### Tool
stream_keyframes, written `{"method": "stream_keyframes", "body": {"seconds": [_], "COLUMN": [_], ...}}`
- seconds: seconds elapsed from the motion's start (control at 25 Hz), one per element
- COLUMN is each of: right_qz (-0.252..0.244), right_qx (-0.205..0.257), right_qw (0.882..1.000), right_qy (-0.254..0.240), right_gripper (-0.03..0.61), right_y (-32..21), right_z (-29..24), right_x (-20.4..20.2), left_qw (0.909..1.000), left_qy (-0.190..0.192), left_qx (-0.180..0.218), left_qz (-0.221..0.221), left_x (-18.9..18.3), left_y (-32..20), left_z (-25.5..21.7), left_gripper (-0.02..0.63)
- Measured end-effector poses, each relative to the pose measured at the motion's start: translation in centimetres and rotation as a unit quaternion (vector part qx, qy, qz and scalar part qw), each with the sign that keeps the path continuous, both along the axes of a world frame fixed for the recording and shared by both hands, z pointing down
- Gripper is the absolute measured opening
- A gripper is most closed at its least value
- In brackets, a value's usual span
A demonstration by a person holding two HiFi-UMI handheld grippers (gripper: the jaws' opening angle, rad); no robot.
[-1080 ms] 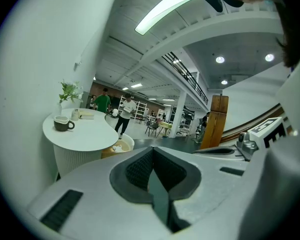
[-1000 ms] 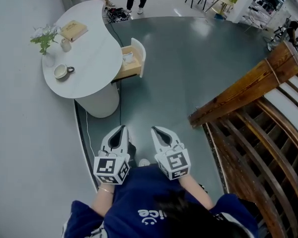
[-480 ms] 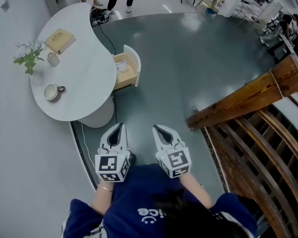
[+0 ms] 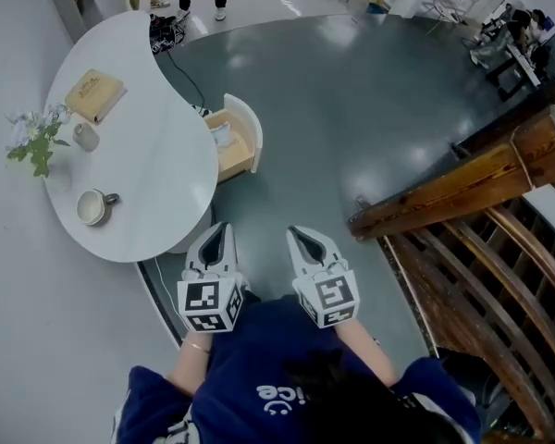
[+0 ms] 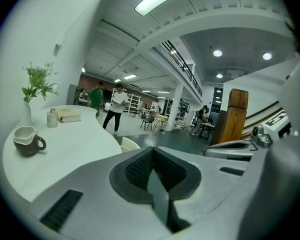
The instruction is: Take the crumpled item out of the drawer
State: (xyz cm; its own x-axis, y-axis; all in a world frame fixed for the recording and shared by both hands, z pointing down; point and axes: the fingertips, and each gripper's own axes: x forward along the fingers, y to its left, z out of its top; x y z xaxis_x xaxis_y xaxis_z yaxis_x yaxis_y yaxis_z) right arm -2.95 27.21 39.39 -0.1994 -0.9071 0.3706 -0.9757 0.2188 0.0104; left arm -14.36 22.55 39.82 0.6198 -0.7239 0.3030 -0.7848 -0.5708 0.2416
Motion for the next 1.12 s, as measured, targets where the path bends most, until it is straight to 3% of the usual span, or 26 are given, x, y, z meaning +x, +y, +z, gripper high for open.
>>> {"method": "stream_keyframes", "body": {"seconds": [0.24, 0.6, 0.76, 1.12], "right_qz": [-0.001, 0.001, -0.008, -0.071], "right_qx": [0.007, -0.008, -0.007, -0.008], "right_qw": [1.000, 1.000, 1.000, 0.997], "right_qy": [-0.005, -0.005, 0.012, -0.011], "right_gripper": [0.008, 0.008, 0.008, 0.008], "right_y": [-2.5, -4.9, -6.7, -14.1], "right_z": [0.5, 1.6, 1.7, 3.1], "right_x": [-1.4, -1.7, -1.1, 0.7], "left_qw": [0.9997, 0.9996, 0.9998, 0.9986], "left_qy": [0.003, -0.005, 0.002, -0.006], "left_qx": [-0.002, -0.014, -0.019, -0.025], "left_qz": [0.024, 0.023, 0.009, -0.046], "left_x": [0.2, -0.6, -0.1, 1.7], "left_y": [-2.7, -5.0, -6.1, -11.7], "left_z": [0.0, 0.8, 0.9, 1.8], "left_gripper": [0.005, 0.004, 0.005, 0.005]}}
